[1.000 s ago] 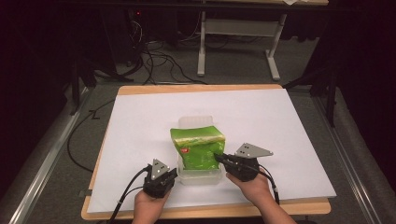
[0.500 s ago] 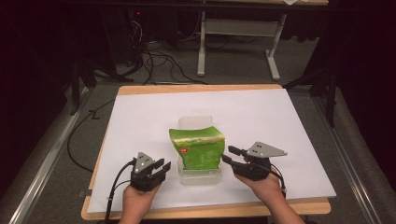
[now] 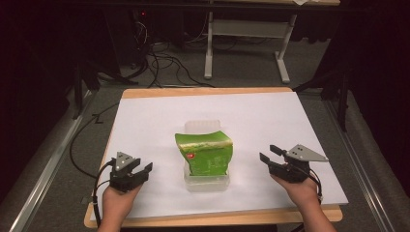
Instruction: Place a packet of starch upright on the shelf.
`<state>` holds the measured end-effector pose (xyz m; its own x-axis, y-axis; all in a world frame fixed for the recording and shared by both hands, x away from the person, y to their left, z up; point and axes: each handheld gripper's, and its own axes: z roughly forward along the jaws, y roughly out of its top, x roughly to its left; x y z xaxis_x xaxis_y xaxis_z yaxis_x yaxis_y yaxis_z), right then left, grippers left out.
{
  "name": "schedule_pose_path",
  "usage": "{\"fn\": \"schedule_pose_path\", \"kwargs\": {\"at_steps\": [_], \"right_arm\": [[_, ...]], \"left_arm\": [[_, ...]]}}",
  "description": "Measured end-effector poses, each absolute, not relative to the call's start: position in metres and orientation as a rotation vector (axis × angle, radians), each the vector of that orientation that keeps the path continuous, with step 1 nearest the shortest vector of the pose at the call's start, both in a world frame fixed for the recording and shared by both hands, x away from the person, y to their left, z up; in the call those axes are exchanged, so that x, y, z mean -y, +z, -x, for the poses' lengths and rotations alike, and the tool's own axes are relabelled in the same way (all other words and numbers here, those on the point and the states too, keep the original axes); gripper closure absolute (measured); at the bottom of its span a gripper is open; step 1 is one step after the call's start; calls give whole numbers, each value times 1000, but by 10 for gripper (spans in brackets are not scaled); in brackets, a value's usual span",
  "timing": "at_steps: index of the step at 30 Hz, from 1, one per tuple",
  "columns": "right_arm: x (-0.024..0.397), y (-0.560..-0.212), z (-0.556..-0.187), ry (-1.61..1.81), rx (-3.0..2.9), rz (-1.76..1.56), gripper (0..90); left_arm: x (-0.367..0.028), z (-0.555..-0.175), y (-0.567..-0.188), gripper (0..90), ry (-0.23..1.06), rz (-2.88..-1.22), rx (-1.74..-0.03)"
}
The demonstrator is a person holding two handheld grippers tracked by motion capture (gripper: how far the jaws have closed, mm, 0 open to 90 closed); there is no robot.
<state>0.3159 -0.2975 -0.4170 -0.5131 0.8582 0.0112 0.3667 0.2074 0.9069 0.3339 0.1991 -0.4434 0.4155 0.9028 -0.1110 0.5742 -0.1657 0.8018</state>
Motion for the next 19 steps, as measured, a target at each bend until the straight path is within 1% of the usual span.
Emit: {"fn": "schedule_pose_path", "kwargs": {"at_steps": [2, 5, 8, 19], "right_arm": [[304, -420, -317, 1240, -1978, -1153, 466], [310, -429, -325, 1245, -1969, -1230, 460], [310, -434, -330, 1218, -1996, -1261, 460], [310, -434, -330, 1222, -1986, -1279, 461]], "left_arm": [[-198, -334, -444, 490, 502, -1853, -1266], [-191, -334, -445, 481, 506, -1890, -1247], [-186, -333, -446, 477, 513, -1901, -1239], [-186, -332, -445, 481, 518, -1885, -1244]]}}
